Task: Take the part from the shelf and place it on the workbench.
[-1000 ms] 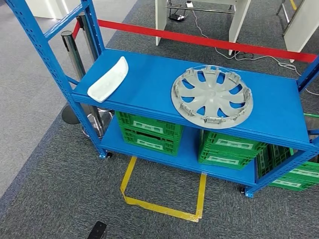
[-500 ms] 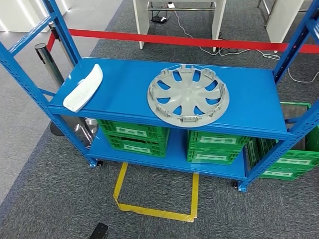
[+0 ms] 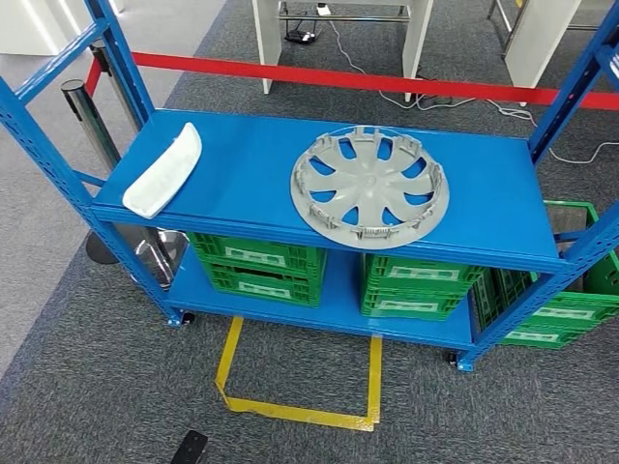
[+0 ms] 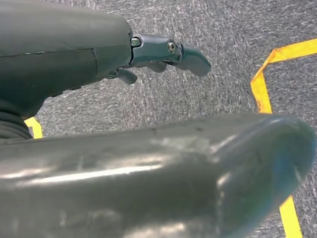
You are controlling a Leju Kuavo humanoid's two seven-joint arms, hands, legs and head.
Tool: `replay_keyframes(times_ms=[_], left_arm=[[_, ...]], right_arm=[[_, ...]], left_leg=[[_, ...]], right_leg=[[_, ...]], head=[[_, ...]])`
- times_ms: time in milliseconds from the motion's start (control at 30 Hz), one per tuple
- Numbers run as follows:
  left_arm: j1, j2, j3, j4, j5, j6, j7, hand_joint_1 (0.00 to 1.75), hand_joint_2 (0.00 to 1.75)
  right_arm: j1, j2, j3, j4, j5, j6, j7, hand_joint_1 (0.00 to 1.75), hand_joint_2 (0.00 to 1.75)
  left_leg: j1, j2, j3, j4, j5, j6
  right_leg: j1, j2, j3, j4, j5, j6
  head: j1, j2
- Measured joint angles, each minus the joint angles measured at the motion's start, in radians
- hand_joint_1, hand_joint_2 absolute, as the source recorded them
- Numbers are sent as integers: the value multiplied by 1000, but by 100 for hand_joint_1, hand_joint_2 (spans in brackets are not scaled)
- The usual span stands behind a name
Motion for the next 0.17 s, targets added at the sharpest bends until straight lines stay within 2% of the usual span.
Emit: replay_keyframes(times_ms=[167], left_arm=[[0,0,0,0,0,0,0,0,0]], right_arm=[[0,0,0,0,2,0,0,0,0]], left_leg=[[-1,0,0,0,0,5]], right_leg=[[0,0,1,-3,2,4]], head=[[0,0]])
